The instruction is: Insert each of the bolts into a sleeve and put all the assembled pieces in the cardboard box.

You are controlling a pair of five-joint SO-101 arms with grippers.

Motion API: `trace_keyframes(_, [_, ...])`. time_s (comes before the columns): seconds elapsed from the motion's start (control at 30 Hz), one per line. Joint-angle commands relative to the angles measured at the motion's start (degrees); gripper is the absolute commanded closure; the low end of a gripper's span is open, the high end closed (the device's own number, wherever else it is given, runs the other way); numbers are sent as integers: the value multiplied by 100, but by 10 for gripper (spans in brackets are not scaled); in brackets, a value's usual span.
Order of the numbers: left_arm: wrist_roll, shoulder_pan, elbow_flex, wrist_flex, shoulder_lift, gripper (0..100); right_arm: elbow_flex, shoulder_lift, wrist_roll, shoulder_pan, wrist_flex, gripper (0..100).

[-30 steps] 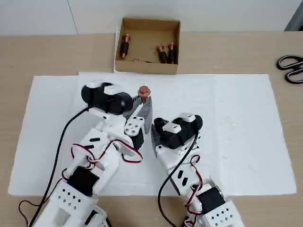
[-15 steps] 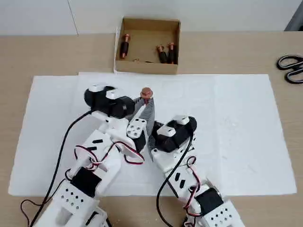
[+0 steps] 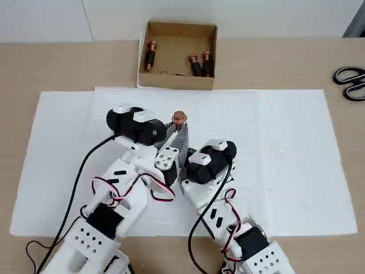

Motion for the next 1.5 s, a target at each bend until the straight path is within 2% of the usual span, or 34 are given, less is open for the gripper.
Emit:
trace_keyframes(0.0, [44,26,-31,18,-141,994,-62,-119,-53,-22,-163,995])
trace_keyframes(0.5, [105,35,-66,844,-158,994,-70,-119,-44,-13,-163,995])
trace_keyframes(0.67, [888,9,-75,1116,-158,994,-62,-119,-44,-4,-163,995])
trace_keyframes(1.17, [897,35,-48,1143,-123,994,-62,-119,-44,-4,-163,994])
trace_keyframes(1.47, [730,44,-171,1451,-123,994,-62,-119,-44,-4,-163,994])
